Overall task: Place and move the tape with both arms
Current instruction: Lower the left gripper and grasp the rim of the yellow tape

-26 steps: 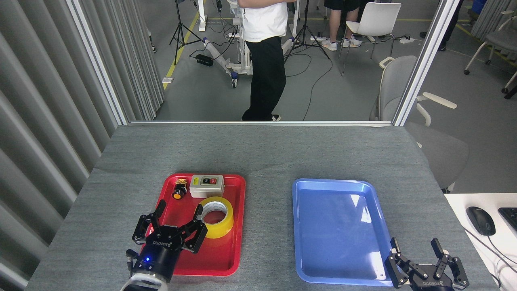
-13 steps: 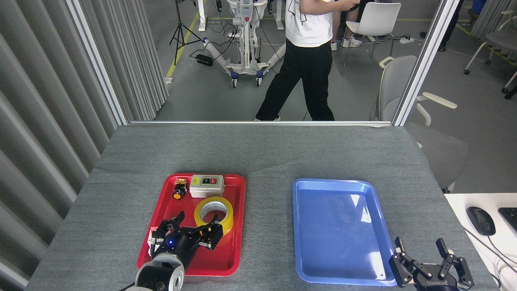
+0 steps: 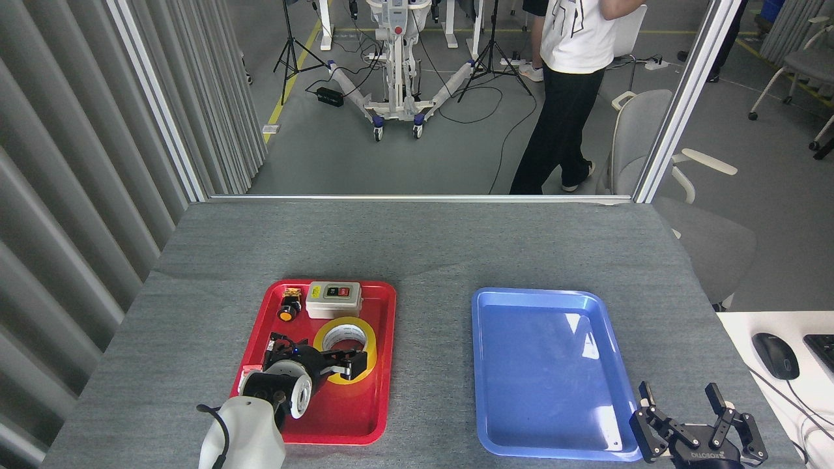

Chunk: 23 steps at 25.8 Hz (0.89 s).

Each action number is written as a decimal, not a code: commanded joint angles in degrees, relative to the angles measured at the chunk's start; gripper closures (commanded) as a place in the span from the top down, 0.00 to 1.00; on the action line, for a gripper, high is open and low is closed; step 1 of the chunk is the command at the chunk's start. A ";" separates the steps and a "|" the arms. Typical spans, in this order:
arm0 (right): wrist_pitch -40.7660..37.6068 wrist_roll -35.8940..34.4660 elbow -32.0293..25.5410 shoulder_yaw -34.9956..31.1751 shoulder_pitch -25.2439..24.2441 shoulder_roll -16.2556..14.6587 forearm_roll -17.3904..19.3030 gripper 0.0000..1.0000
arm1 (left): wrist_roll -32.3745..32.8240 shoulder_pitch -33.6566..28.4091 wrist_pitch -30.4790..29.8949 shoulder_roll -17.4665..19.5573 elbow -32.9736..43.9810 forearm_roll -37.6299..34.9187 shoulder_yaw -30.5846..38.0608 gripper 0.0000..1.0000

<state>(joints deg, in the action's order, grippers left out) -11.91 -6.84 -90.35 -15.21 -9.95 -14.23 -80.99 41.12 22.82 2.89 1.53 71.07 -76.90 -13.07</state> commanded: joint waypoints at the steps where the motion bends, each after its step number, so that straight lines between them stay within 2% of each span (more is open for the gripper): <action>1: 0.05 -0.02 0.00 -0.09 0.02 -0.09 -0.04 1.00 | 0.54 3.81 0.02 0.84 -5.24 0.09 -2.84 1.00; 8: -0.04 -0.02 0.00 -0.35 0.02 -0.27 -0.04 1.00 | 0.27 9.35 0.28 2.69 -13.06 0.26 -7.32 1.00; 14: -0.04 -0.02 0.00 -0.53 -0.07 -0.18 -0.04 1.00 | -0.78 13.39 3.27 4.53 -19.65 2.02 -11.72 1.00; 23: -0.04 -0.02 0.00 -0.79 -0.34 0.35 -0.04 1.00 | -0.43 15.06 1.25 4.62 -20.89 4.39 -13.39 1.00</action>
<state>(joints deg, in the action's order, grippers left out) -11.96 -6.86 -90.35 -15.96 -10.18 -14.00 -81.04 40.46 37.67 5.03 6.13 50.20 -72.92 -26.10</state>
